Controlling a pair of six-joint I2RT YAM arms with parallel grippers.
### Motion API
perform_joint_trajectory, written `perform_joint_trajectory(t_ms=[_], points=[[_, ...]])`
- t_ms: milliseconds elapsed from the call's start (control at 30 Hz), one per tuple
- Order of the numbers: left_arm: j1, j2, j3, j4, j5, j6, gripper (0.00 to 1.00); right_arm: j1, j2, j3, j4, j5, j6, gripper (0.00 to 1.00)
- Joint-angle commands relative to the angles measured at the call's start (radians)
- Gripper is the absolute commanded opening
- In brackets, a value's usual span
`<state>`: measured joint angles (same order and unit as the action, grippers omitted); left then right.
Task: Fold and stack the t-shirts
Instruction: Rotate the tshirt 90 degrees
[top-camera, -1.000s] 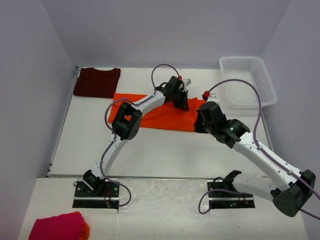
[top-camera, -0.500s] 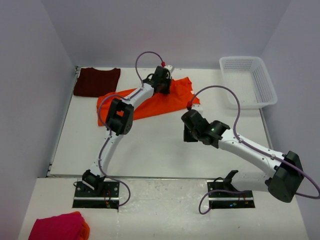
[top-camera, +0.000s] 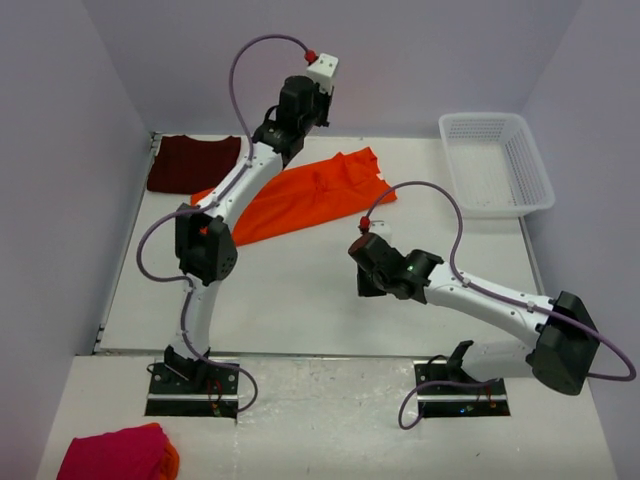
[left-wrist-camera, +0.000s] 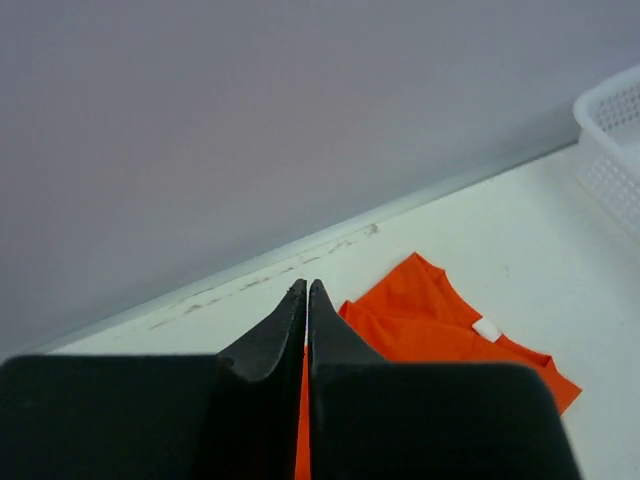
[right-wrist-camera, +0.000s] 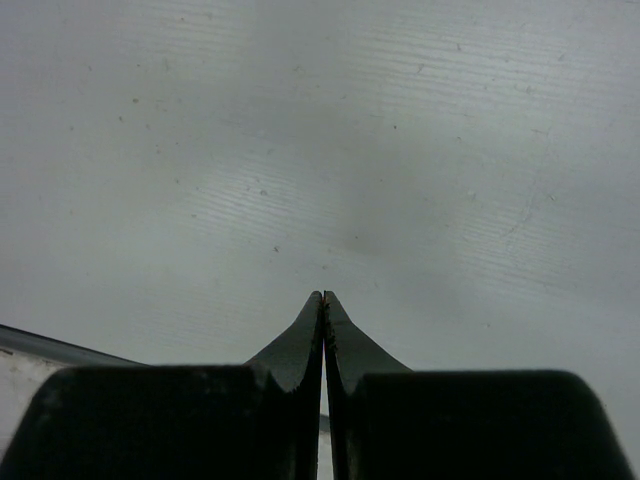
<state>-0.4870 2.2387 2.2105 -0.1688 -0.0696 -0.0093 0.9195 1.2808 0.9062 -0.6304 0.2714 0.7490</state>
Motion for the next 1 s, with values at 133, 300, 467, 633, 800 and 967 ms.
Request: perform_joint_trajectory(t_ms=[133, 300, 467, 633, 800, 967], points=[[-0.036, -0.175, -0.132, -0.434, -0.694, -0.217, 0.0, 0.009, -0.107, 0.033, -0.02, 0.074, -0.003, 0.0], [-0.028, -0.365, -0.582, -0.477, -0.748, -0.46, 0.0, 0.009, -0.172, 0.083, -0.029, 0.08, -0.074, 0.0], [-0.01, -0.393, -0.729, -0.558, -0.783, -0.596, 0.0, 0.009, -0.201, 0.096, -0.035, 0.065, -0.102, 0.0], [0.008, -0.372, -0.758, -0.586, -0.796, -0.655, 0.0, 0.009, -0.253, 0.056, -0.048, 0.08, -0.085, 0.0], [0.071, -0.33, -0.773, -0.56, -0.684, -0.627, 0.0, 0.009, -0.313, 0.017, -0.061, 0.092, -0.063, 0.0], [0.116, -0.297, -0.834, -0.468, -0.515, -0.574, 0.0, 0.009, -0.34, 0.011, -0.081, 0.1, -0.054, 0.0]])
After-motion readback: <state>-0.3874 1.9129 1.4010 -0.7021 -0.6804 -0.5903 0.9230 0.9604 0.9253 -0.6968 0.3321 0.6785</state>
